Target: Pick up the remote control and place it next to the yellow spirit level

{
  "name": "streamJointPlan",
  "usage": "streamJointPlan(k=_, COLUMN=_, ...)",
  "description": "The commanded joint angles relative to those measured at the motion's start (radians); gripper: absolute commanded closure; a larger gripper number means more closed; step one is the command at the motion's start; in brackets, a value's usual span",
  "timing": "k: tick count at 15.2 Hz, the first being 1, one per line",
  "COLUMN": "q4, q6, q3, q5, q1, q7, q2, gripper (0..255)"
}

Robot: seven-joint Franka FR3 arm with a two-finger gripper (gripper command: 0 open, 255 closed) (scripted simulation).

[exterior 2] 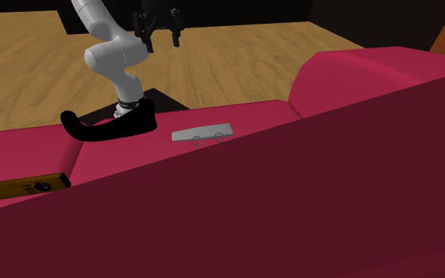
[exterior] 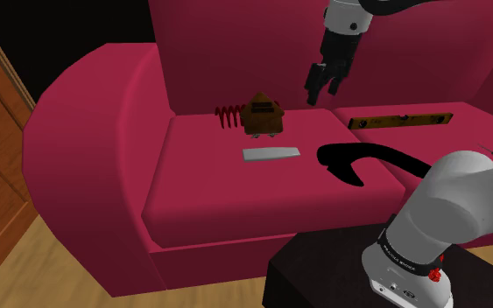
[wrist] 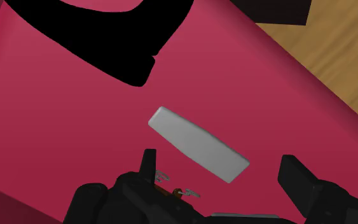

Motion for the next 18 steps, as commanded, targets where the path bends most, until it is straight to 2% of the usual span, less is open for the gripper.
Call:
streamJointPlan(k=1, q4=0.000, q6=0.000, q3=0.000, q5=0.000, q1=0.000, q7=0.000, q2=0.000, gripper=0)
streamJointPlan(k=9, q4=-0.072, q6=0.252, q3=-0.125, q5=-0.050, q1=0.095, q7=-0.382, q2=0.214, gripper=0)
streamJointPlan(k=18, q4=-0.043, q6=0.501, q3=-0.221, q5=-0.043, q1=0.202, q7=-0.813, q2=0.540, gripper=0)
